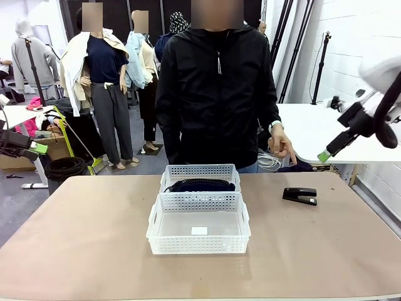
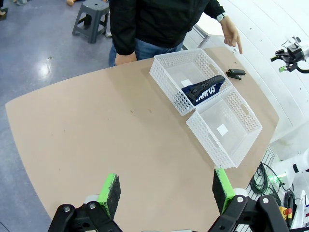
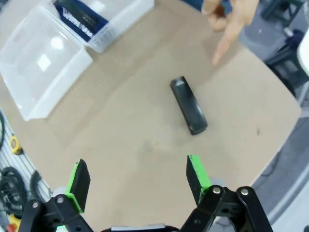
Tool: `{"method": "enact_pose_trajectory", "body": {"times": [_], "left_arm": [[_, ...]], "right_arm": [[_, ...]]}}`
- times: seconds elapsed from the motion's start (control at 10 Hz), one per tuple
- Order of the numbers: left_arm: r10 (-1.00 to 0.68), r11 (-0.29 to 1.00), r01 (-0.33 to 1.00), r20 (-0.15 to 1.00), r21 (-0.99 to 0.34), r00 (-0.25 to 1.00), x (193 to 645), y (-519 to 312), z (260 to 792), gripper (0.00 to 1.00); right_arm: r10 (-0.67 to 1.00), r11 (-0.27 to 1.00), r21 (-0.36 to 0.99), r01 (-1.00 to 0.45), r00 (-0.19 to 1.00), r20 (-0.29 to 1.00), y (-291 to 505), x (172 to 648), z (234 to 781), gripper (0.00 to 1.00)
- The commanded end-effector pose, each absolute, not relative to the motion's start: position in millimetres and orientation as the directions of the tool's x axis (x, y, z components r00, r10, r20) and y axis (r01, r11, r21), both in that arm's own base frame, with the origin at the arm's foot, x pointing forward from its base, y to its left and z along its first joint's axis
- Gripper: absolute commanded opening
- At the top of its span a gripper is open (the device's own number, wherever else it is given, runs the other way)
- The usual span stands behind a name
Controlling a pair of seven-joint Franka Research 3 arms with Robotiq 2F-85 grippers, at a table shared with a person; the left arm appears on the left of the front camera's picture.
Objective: Distribute items into two baskets.
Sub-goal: Pick up the Stapler that the person points to.
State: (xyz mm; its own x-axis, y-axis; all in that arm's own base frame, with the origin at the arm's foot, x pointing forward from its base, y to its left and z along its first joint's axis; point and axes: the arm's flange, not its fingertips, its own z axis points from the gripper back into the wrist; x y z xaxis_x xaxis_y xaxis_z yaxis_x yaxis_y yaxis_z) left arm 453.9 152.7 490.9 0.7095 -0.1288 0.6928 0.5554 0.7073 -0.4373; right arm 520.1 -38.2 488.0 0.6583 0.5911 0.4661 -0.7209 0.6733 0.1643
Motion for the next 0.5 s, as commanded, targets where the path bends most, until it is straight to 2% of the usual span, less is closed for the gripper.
{"method": "enact_pose_trajectory", "body": {"times": [0.0,0.4], "left_arm": [[-0.132,0.707,0.554,0.687,-0.439,0.714,452,154,492,1.00],[-0.132,0.707,0.554,0.687,-0.439,0.714,452,154,492,1.00]], "right_arm": [[0.669,0.640,0.110,-0.760,0.622,0.406,-40,552,465,1.00],[0.771,0.542,0.052,-0.839,0.522,0.365,-32,592,399,1.00]]}}
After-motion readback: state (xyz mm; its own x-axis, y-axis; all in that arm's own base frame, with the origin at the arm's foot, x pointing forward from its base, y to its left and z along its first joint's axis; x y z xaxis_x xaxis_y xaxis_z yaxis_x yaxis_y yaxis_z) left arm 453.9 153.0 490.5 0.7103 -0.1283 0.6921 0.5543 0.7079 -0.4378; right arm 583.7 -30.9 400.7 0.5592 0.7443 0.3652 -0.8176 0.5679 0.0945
